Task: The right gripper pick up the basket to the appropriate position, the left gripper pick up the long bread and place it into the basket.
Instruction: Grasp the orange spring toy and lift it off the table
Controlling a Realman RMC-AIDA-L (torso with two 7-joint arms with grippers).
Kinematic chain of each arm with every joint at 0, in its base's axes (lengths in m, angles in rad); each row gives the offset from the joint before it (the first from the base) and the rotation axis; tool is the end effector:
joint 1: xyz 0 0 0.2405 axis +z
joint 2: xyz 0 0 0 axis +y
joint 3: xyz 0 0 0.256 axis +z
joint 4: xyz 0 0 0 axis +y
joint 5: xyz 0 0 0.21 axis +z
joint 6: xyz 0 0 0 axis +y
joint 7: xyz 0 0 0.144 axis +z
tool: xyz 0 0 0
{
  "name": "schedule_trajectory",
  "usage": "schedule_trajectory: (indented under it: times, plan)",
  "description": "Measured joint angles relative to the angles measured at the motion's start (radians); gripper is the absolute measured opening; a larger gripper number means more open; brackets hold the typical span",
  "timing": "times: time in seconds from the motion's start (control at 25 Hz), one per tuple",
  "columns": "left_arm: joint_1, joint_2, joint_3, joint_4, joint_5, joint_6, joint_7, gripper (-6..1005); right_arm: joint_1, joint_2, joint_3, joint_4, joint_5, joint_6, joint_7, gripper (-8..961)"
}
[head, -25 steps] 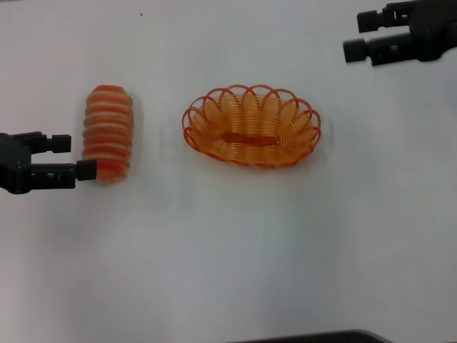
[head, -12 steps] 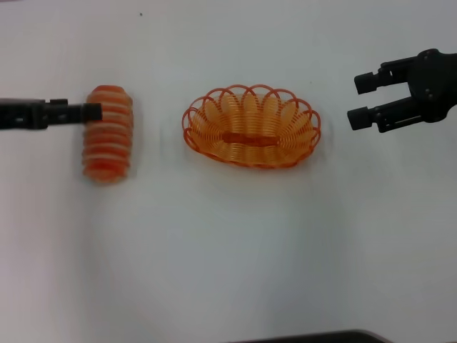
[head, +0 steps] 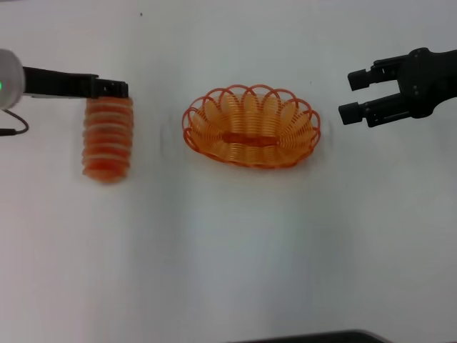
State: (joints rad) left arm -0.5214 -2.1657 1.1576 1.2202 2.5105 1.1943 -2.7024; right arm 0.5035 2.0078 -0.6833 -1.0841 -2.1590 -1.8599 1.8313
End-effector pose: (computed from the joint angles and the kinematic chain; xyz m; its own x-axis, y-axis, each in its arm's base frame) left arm -0.2159 0.3822 -0.0006 0.4906 0.8097 0.3222 0.8431 -0.3475 -0.4104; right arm 0.2478 0.3200 0.0841 0.8168 -0.4934 -0.2991 -0.5377 -0.8389 -0.0845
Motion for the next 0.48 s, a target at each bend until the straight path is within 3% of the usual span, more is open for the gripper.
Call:
schedule_trajectory:
  times: [0.08,0.48]
  plan:
    - [-0.012,-0.001,0.076,-0.032,0.086,-0.08,-0.062,904,0.001,0.0,0.0,0.015,-0.003,0.011,-0.004,836]
    - [-0.029,-0.004,0.132,-0.084,0.137,-0.132,-0.104,903,0.011,0.0,-0.001,0.032,-0.004,0.041,-0.008,835]
